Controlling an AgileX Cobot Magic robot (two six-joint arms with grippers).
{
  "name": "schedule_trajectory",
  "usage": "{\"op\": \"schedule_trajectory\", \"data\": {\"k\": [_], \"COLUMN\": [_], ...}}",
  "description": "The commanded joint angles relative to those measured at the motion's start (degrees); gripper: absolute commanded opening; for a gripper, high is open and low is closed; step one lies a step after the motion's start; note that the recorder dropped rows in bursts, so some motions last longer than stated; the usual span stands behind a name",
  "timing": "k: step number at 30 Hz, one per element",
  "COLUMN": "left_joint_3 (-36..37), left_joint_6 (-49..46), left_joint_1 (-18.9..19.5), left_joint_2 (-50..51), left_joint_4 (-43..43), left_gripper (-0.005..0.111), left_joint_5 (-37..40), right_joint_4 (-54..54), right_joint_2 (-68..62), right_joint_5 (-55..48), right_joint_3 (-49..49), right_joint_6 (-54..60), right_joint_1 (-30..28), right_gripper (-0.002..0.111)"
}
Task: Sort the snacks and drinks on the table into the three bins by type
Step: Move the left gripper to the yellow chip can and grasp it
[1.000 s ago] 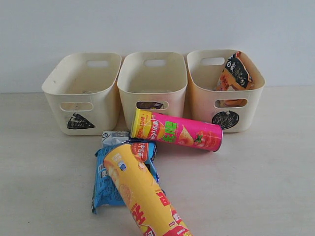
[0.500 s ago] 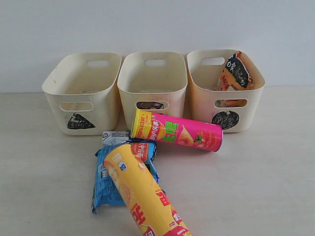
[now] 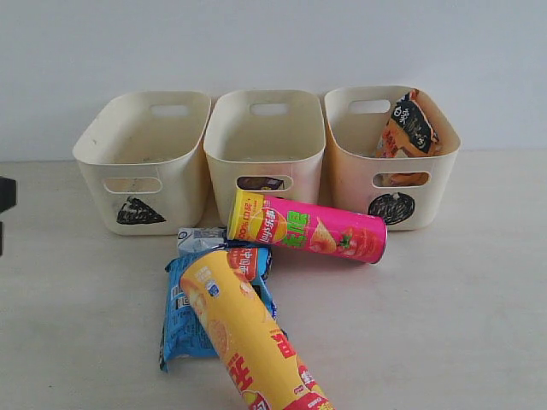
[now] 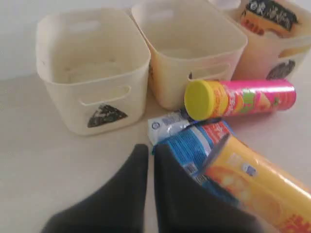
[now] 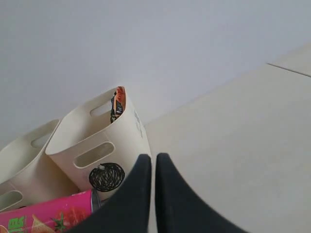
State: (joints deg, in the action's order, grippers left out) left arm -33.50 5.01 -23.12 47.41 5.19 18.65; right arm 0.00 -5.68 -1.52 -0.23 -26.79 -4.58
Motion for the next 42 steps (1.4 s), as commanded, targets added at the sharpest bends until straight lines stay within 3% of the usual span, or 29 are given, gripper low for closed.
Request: {"op": "schedule_trajectory", "data": {"k": [1, 12, 19, 23, 30, 36, 40, 41, 42], "left_joint_3": [-3.5, -7.9, -9.0, -14.1, -27.4, -28.0, -26.1, -25.5, -24.6], "left_joint_6": [-2.4, -3.0, -2.5, -2.5, 0.8, 9.5, 15.6, 17.5, 20.3], "left_joint_1": [-3.6, -13.6, -18.9, -20.0, -19.9, -19.9, -19.2, -18.9, -18.6], "left_joint_2": [5.4, 16.2, 21.9, 26.8, 40.5, 45.9, 45.8, 45.8, 45.8], "left_joint_4": [-0.4, -0.9, -3.0, -3.0, -7.9, -12.3, -12.2, -12.3, -12.3], "left_gripper": [0.004, 0.004, 0.004, 0.004, 0.004, 0.004, 0.023, 0.031, 0.05], "left_joint_5": [5.3, 8.3, 8.9, 13.7, 32.4, 27.2, 22.4, 21.6, 20.5], "right_joint_4": [-0.6, -0.8, -4.6, -5.0, -5.0, -5.0, -5.0, -5.0, -5.0], "right_joint_2": [0.4, 0.4, 0.4, 0.4, 0.4, 1.5, 5.1, 5.4, 5.7], "right_joint_5": [0.1, -0.3, -0.3, 0.0, 0.0, -0.1, -1.0, -1.5, -3.0], "right_joint_3": [0.2, 0.2, 0.2, 0.2, 0.2, 0.2, 0.2, 0.2, 0.2], "right_joint_6": [0.2, 0.9, 9.0, 11.3, 12.1, 12.1, 12.1, 12.1, 12.1], "right_joint_1": [-0.4, -0.4, -0.4, -0.4, -0.4, -0.4, -0.4, -0.4, -0.4], "right_gripper": [0.0, 0.0, 0.0, 0.0, 0.0, 0.0, 0.0, 0.0, 0.0]}}
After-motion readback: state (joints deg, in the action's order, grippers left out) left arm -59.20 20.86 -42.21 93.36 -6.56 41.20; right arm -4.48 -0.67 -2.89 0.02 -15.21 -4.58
